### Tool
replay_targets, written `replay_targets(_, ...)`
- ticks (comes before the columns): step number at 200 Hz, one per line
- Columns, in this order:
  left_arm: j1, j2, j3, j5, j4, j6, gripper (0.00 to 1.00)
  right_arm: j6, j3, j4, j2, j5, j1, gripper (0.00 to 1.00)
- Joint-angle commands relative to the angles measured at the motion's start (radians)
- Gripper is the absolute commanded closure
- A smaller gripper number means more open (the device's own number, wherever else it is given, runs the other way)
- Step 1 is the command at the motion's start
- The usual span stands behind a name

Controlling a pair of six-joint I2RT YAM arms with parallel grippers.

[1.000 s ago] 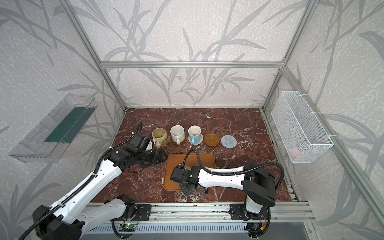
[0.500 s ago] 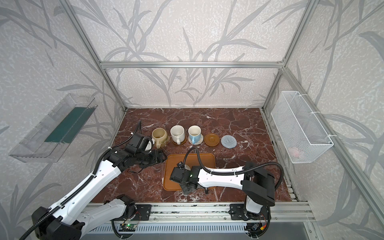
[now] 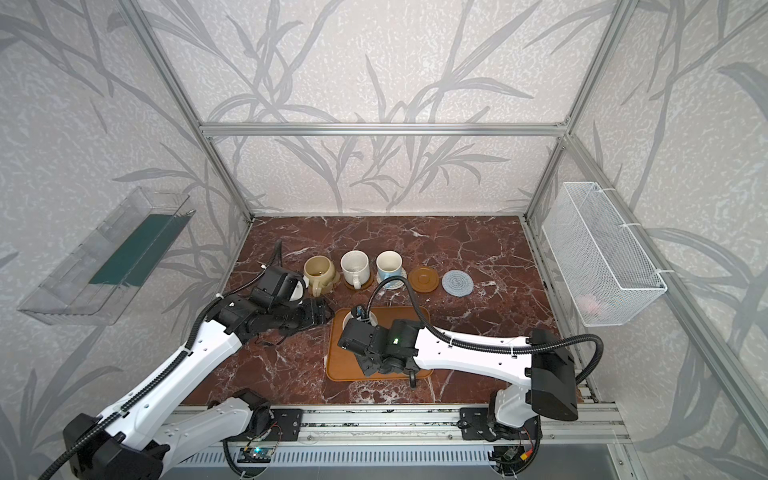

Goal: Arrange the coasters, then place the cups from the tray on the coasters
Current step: 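Close the right gripper on the lavender mug and lift it, then carry the lavender mug farther from the robot toward the ridged wooden coaster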

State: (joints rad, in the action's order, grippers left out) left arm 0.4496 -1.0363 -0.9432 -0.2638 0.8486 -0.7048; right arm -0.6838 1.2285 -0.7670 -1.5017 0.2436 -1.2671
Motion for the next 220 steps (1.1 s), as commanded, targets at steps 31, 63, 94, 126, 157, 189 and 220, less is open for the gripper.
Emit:
replay_targets(31,-0.002,0.039,-0.062,0.003,-0.084,-0.044,0.01,0.041,0.073,-0.039,0.079,0.07,0.104,1.0)
replay_targets(63,0.001,0.036,-0.1,0.008,-0.106,-0.043,0.01,0.107,0.092,-0.062,0.104,0.076,0.166,1.0)
replay_targets(94,0.008,0.022,-0.108,-0.033,-0.177,-0.079,0.01,0.117,0.108,-0.089,0.108,0.05,0.262,1.0)
replay_targets(126,0.048,-0.021,-0.138,-0.001,-0.18,-0.078,0.01,0.122,0.106,-0.079,0.126,0.068,0.344,1.0)
replay_targets(157,0.097,-0.073,-0.159,0.001,-0.219,-0.085,0.01,0.124,0.102,-0.08,0.117,0.046,0.448,1.0)
replay_targets(189,0.163,-0.143,-0.207,0.03,-0.245,-0.081,0.01,0.14,0.083,-0.051,0.099,0.022,0.547,1.0)
replay_targets(220,0.197,-0.206,-0.252,0.035,-0.271,-0.081,0.01,0.14,0.092,-0.04,0.064,0.021,0.617,1.0)
